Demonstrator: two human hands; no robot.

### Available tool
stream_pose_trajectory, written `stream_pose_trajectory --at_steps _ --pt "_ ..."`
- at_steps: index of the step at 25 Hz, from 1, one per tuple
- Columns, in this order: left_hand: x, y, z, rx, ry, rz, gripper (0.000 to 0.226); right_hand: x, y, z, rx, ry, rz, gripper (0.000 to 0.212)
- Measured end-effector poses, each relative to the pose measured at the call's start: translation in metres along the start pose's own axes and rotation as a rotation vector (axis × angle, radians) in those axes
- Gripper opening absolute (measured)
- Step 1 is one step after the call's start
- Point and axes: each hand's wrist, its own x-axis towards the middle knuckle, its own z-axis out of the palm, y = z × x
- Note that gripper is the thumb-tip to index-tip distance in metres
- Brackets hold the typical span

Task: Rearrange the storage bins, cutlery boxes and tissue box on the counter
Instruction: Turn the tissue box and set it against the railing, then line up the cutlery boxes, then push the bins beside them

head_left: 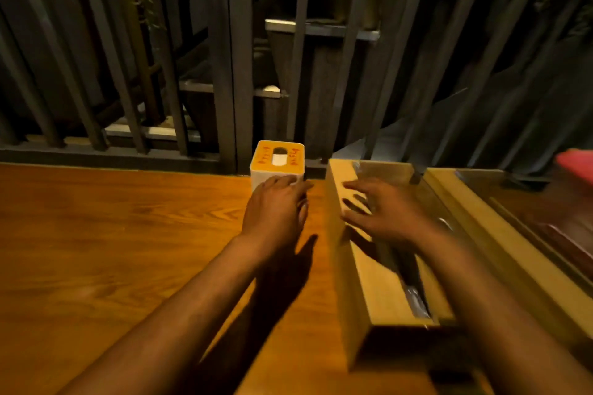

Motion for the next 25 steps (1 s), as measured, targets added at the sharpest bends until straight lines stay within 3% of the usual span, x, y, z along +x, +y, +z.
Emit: stream_pose_trajectory --at_steps 5,10,14,25 --pt "-0.081 0.093 0.012 -0.28 -0.019 0.006 0.039 -0.126 0.064 -0.037 -0.02 -0.074 0.136 0.094" --pt "-0.116 0.136 0.023 -0.215 -0.104 -0.11 0.054 -0.147 0.104 -0.029 -0.108 -0.049 -0.042 0.108" --pt "-0.125 0.144 0.034 -0.049 -0.112 -0.126 0.079 -0.135 0.119 -0.022 -0.193 0.017 -0.094 0.105" --pt "-0.068 0.103 0.044 0.061 -0.027 -0.106 0.087 -0.059 0.116 -0.006 -0.189 0.038 -0.119 0.1"
